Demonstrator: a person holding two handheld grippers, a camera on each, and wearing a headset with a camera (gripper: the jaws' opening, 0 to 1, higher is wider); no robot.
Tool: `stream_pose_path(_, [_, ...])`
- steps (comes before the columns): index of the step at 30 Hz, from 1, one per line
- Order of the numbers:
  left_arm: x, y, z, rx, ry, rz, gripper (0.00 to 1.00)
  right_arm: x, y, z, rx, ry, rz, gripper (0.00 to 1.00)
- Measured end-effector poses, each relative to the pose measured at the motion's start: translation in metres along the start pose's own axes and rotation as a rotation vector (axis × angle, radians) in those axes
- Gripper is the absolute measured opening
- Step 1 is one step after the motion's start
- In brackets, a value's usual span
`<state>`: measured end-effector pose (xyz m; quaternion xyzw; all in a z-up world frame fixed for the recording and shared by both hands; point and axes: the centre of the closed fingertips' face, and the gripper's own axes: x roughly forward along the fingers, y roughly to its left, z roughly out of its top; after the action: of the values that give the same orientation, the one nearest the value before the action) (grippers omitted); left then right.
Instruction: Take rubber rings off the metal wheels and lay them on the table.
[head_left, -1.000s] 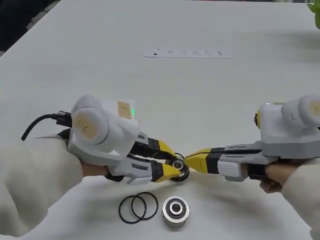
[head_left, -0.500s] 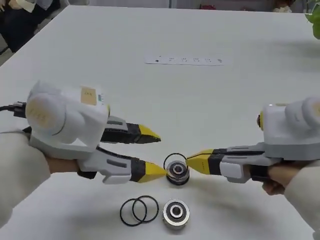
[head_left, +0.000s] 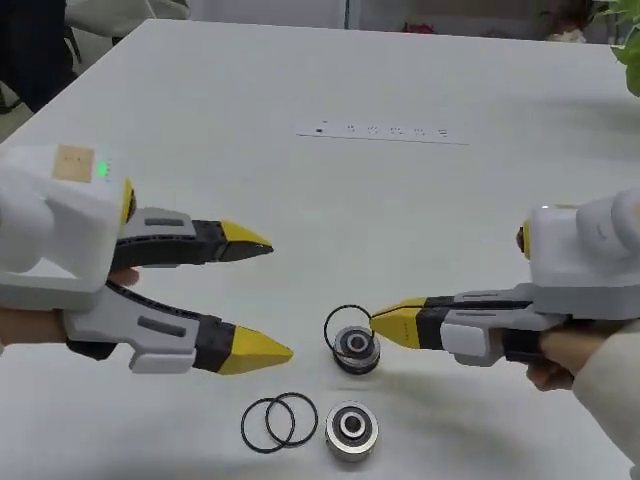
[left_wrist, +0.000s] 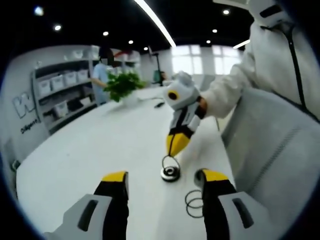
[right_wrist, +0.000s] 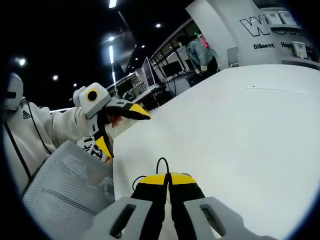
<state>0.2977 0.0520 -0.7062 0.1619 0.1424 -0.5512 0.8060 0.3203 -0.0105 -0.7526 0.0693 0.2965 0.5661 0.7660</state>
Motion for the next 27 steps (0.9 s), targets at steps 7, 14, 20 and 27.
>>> stream_pose_path(7, [-0.023, -0.001, -0.003, -0.008, -0.003, 0.04, 0.65, 0.001, 0.009, 0.005, -0.016, 0.011, 0.017, 0.0])
stream_pose_path(14, [-0.04, -0.006, -0.012, -0.021, 0.003, 0.071, 0.68, 0.005, 0.019, 0.008, -0.034, 0.029, 0.04, 0.0])
stream_pose_path(20, [-0.05, -0.012, -0.021, -0.036, 0.015, 0.087, 0.69, 0.009, 0.027, 0.008, -0.044, 0.05, 0.063, 0.0])
stream_pose_path(27, [-0.061, -0.014, -0.033, -0.071, 0.018, 0.122, 0.7, 0.018, 0.035, 0.003, -0.052, 0.084, 0.091, 0.0])
